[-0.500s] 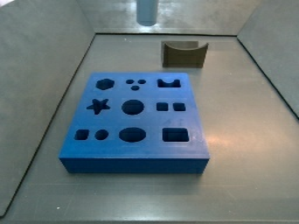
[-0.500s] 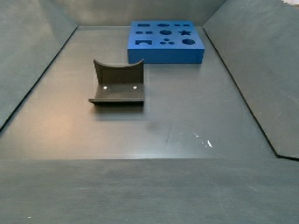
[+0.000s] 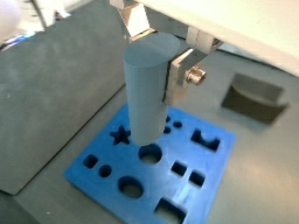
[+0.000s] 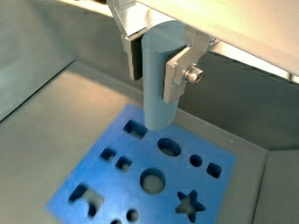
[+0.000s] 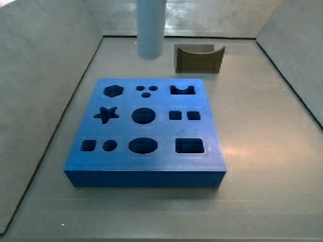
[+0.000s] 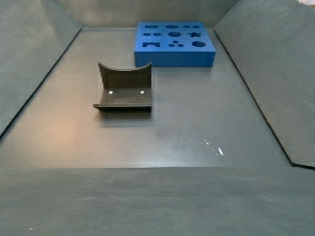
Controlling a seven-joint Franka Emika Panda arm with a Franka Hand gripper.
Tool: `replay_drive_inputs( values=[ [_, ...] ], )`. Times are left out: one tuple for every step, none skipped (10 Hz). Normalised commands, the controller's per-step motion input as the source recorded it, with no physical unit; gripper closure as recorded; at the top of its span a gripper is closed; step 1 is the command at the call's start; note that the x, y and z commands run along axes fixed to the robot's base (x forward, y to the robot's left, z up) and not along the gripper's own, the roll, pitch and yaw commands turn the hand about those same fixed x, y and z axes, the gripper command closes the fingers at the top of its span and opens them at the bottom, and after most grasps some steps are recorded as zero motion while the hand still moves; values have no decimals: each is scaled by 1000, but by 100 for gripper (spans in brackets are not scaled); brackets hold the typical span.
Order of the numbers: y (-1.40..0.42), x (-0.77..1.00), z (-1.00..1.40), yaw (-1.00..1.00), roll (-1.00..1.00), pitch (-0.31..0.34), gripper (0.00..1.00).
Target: Insert the oval object.
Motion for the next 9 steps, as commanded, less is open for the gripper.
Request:
replay_drive_inputs(
  values=[
    [-366, 9, -131, -883, 0, 0, 100],
    [-269, 0, -180, -940, 0, 0, 100],
    [-163, 0, -260, -997, 0, 0, 100],
    [-74, 0, -317, -1000, 0, 0, 100],
    [-34, 0, -331, -1000, 0, 0, 100],
    [0, 0, -351, -1000, 0, 0, 100],
    [0, 0, -357, -1000, 0, 0, 100],
    [0, 0, -369, -1000, 0, 0, 100],
    [0, 0, -371, -1000, 0, 0, 100]
  ],
)
